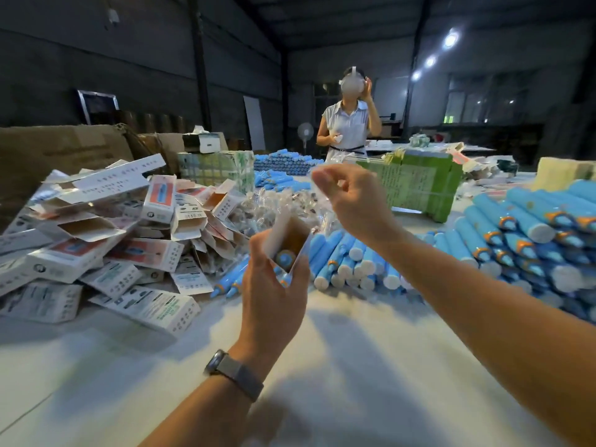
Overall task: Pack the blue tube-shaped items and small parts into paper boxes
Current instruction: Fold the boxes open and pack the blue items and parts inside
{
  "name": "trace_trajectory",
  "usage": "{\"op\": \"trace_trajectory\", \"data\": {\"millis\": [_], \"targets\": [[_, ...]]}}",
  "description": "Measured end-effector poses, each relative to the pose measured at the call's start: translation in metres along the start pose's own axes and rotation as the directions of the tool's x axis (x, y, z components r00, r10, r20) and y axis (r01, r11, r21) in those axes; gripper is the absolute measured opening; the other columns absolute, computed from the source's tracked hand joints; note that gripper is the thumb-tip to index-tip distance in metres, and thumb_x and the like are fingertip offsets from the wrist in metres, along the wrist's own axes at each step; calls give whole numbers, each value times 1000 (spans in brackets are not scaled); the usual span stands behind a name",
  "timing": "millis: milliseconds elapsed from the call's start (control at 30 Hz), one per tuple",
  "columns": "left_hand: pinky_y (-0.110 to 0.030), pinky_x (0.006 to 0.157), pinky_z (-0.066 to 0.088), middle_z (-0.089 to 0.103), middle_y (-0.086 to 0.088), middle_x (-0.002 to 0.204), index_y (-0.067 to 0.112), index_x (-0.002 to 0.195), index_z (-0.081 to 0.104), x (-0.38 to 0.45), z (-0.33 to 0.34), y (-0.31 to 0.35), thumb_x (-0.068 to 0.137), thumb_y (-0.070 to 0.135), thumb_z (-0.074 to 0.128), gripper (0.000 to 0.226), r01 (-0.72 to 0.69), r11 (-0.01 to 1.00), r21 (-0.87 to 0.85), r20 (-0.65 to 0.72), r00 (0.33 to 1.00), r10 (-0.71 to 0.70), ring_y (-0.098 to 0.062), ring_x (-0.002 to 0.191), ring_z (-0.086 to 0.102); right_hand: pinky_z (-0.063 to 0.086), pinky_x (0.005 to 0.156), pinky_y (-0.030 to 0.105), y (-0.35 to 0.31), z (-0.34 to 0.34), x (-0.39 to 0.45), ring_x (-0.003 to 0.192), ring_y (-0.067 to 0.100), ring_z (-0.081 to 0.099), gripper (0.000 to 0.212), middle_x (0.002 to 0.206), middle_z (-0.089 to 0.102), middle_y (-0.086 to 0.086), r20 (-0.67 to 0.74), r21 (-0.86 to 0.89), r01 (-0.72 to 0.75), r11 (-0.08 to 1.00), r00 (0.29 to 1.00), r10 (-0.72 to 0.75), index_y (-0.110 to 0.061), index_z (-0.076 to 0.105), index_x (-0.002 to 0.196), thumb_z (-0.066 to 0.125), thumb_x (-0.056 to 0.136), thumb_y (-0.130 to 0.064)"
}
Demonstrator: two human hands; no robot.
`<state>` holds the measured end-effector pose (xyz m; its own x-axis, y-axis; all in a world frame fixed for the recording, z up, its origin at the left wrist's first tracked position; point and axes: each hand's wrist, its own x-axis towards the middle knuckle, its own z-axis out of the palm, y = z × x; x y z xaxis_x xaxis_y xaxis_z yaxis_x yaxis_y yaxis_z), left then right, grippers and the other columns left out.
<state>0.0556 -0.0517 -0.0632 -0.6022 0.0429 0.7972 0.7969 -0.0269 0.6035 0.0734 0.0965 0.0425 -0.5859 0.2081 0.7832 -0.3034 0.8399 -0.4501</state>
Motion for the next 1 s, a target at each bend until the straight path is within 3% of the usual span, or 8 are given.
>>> {"op": "trace_trajectory", "data": {"millis": [133, 233, 367, 467, 600, 733, 867, 1000], "targets": [[-19, 77, 47, 60, 8, 87, 27, 105, 50, -3, 2, 8, 84, 28, 61, 24, -13, 999, 48, 7, 1000, 13, -3, 86, 58, 42, 50, 22, -46, -64, -31, 57, 6, 50, 18, 69, 56, -4, -74, 511, -32, 859, 994, 81, -21, 70, 90, 58, 95, -33], [-10, 69, 36, 45, 13, 75, 39, 83, 31, -7, 2, 17, 85, 20, 62, 36, -79, 989, 124, -1, 997, 80, -1, 74, 48, 41, 46, 25, -69, -81, -55, 57, 11, 54, 23, 69, 59, 2, -24, 611, -13, 791, 999, 35, -11, 70, 89, 56, 94, -28], [-13, 66, 33, 43, 17, 76, 42, 83, 26, -13, 7, 26, 84, 21, 62, 41, -117, 986, 117, 34, 993, 114, 0, 70, 44, 40, 46, 24, -73, -80, -73, 54, 14, 54, 17, 64, 61, 1, 16, 546, -28, 838, 1000, 24, -16, 72, 87, 59, 93, -26], [-15, 65, 37, 46, 15, 76, 43, 83, 28, -16, 9, 31, 84, 23, 61, 39, -122, 988, 94, 64, 991, 116, -5, 69, 48, 43, 52, 16, -65, -75, -77, 55, 3, 54, 9, 63, 64, -12, 56, 400, -44, 915, 998, 23, -23, 70, 88, 65, 94, -18], [-34, 64, 42, 50, 9, 78, 41, 81, 35, -21, 11, 37, 84, 19, 62, 35, -142, 986, 86, 126, 983, 131, -21, 69, 48, 50, 60, 34, -53, -73, -81, 66, 22, 57, 10, 78, 67, 3, 20, 219, 1, 976, 1000, -5, -27, 70, 89, 72, 89, -17], [-24, 60, 37, 47, 12, 73, 41, 80, 36, -24, 12, 42, 82, 22, 60, 30, -128, 988, 85, 188, 976, 110, -6, 65, 43, 43, 57, 21, -45, -73, -83, 65, 16, 51, 15, 85, 54, -4, -4, 75, 50, 996, 999, -50, -24, 66, 89, 75, 84, -13], [-18, 59, 36, 50, 13, 74, 40, 86, 43, -26, 11, 43, 83, 25, 60, 23, -89, 995, 45, 272, 960, 74, -5, 66, 45, 44, 62, 28, -37, -71, -77, 68, 12, 50, 32, 87, 52, -3, 14, 67, -216, 974, 977, 215, -28, 57, 95, 81, 75, -24], [-34, 73, 49, 67, 7, 93, 38, 100, 52, -28, 12, 48, 83, 44, 55, 18, -30, 998, -49, 361, 931, 46, -14, 83, 61, 49, 55, 37, -37, -70, -77, 63, 9, 57, 19, 83, 66, 8, 224, 237, -463, 854, 882, 415, -22, 65, 95, 74, 80, -14]]}}
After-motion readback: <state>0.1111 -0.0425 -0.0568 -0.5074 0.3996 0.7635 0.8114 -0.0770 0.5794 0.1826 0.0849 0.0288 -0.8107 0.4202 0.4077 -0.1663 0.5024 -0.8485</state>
